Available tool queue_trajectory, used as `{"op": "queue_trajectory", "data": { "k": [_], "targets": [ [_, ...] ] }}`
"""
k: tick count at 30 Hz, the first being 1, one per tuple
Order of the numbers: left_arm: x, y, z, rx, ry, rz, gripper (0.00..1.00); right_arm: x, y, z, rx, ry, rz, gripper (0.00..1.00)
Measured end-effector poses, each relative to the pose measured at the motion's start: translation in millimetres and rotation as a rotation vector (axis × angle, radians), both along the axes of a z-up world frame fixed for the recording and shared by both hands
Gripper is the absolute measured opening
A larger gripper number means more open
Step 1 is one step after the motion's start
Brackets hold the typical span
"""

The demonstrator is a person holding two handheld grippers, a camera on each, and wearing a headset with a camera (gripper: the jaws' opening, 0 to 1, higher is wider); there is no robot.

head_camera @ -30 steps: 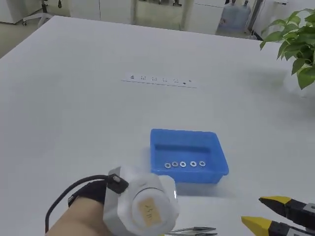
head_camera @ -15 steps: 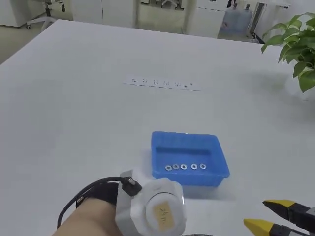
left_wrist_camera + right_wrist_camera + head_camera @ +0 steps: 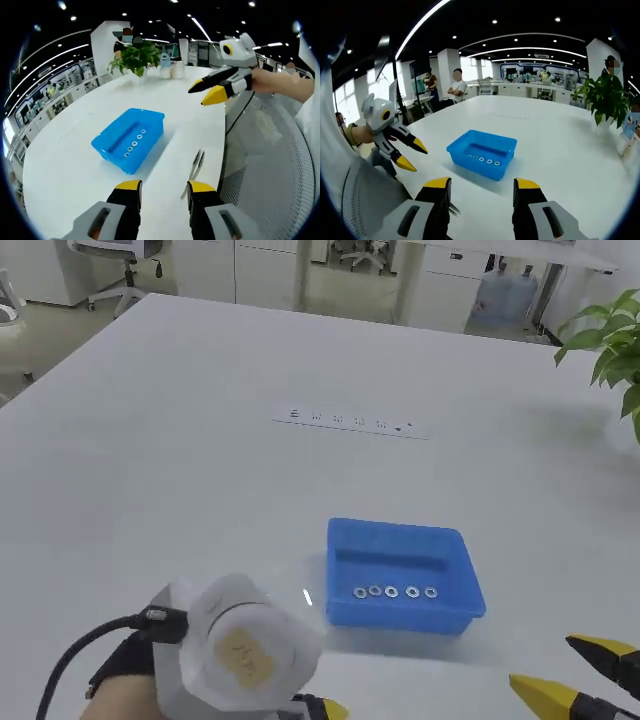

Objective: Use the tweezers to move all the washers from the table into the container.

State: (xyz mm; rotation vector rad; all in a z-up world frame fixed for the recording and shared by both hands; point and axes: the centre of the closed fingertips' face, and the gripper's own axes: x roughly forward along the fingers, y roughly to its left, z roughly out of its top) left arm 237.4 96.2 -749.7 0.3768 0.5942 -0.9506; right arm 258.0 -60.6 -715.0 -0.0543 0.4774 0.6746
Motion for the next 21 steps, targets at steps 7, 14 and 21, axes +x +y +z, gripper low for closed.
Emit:
{"op": "queue_trajectory", "data": {
  "k": [7, 14, 21],
  "targets": [
    [17.2, 20.1, 63.0, -0.189, -0.132, 0.262, 0.54, 7.6, 2.0, 35.9, 0.041, -0.109, 0.015, 0.61],
    [12.9, 39.3, 92.3, -0.274, -0.183, 0.466, 0.73, -0.7, -3.3, 53.6, 0.004, -0.157, 0.076, 0.75],
    [4.7, 46.0, 104.9, -0.291, -0.221, 0.623, 0.91, -7.2, 4.5, 64.7, 0.103, -0.161, 0.16, 0.94]
  ]
}}
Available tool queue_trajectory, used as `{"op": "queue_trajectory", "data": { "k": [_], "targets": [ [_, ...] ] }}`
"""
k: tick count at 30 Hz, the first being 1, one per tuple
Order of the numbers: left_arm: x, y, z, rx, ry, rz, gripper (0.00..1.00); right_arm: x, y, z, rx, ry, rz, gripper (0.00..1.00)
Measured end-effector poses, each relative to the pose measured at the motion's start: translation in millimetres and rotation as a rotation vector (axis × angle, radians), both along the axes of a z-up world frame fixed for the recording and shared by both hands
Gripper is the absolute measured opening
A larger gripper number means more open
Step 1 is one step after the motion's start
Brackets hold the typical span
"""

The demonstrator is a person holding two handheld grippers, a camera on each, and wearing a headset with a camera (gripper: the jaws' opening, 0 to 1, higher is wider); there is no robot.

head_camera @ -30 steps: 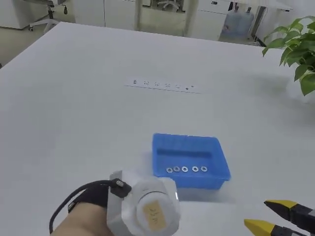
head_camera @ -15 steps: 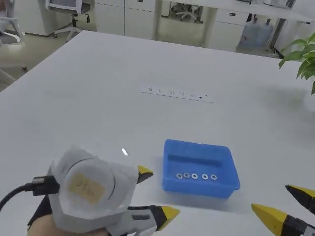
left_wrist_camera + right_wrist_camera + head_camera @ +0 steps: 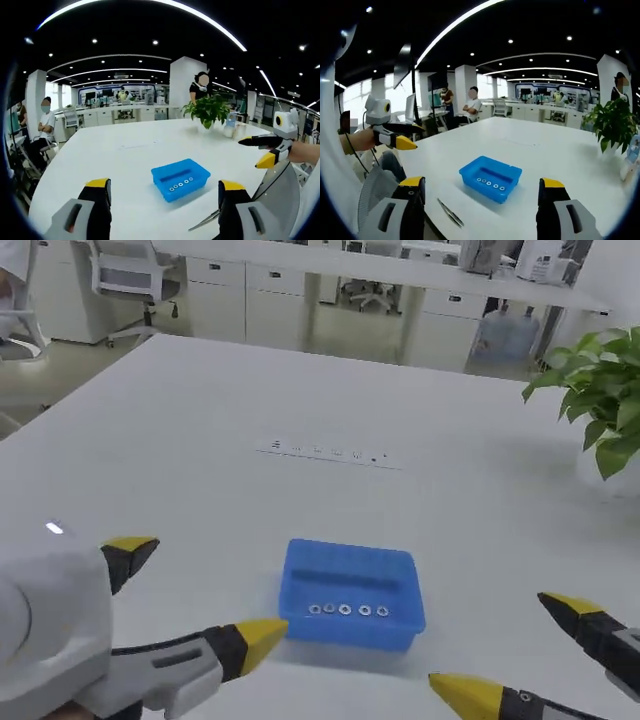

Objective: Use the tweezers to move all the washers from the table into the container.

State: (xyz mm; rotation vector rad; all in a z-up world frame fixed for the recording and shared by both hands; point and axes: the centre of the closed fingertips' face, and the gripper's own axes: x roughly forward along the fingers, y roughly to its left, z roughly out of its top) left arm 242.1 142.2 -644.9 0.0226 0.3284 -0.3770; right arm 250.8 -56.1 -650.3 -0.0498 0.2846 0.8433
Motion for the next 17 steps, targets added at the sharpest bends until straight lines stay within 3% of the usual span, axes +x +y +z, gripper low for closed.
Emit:
{"op": "queue_trajectory", "data": {
  "k": [4, 6, 12, 17],
  "targets": [
    [-4.0, -3.0, -1.5, 0.004, 0.004, 0.031, 0.99, 6.7, -3.2, -0.2, -0.058, -0.046, 0.008, 0.99],
    [-7.6, -4.1, -2.9, 0.001, 0.015, 0.056, 0.99, 8.3, -4.8, 4.4, -0.057, -0.062, 0.009, 0.99],
    [-12.8, -14.9, -1.5, -0.042, 0.004, 0.072, 0.99, 9.2, -19.3, 12.0, -0.05, -0.091, -0.008, 0.99],
    [-14.3, -23.2, 2.8, -0.02, -0.022, 0.061, 0.99, 11.3, -37.7, 10.7, -0.031, -0.083, -0.057, 0.99]
  ]
}}
